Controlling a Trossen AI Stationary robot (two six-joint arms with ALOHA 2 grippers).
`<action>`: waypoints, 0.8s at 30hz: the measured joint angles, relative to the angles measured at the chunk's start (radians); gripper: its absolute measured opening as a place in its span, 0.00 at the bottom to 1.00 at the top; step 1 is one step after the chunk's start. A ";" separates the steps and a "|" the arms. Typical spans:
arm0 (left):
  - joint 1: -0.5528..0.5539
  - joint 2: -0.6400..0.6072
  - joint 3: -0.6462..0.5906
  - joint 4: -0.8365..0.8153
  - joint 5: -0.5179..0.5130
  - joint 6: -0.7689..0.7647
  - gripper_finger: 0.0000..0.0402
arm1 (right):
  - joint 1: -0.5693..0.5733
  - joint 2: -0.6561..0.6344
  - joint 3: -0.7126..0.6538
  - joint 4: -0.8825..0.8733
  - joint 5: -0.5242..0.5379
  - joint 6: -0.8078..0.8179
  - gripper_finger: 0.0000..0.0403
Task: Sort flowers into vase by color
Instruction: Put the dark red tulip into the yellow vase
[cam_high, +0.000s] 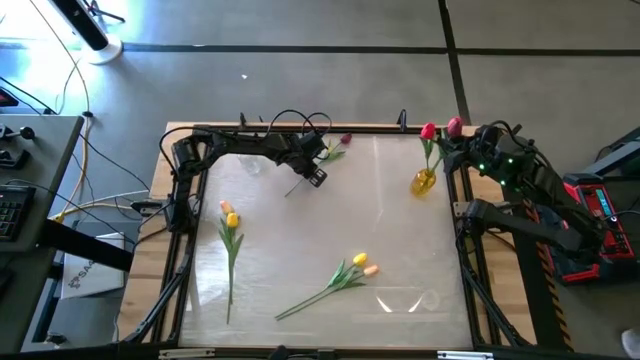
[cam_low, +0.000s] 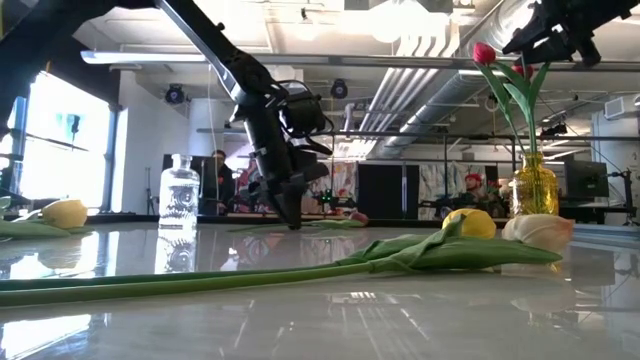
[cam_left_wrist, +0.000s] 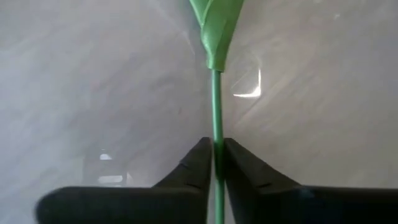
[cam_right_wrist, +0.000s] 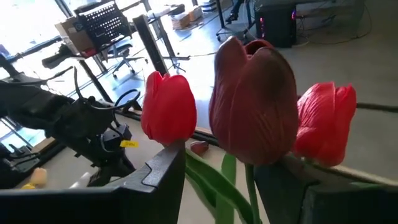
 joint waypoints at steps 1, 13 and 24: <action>0.000 0.000 0.000 -0.003 0.004 0.005 0.04 | 0.000 0.000 0.000 -0.002 -0.012 0.011 0.42; -0.001 -0.030 -0.006 -0.015 0.029 -0.013 0.00 | 0.000 -0.002 0.012 -0.068 -0.032 0.085 0.42; -0.007 -0.137 -0.005 0.004 0.017 -0.014 0.00 | 0.000 -0.002 0.176 -0.086 0.016 -0.022 0.42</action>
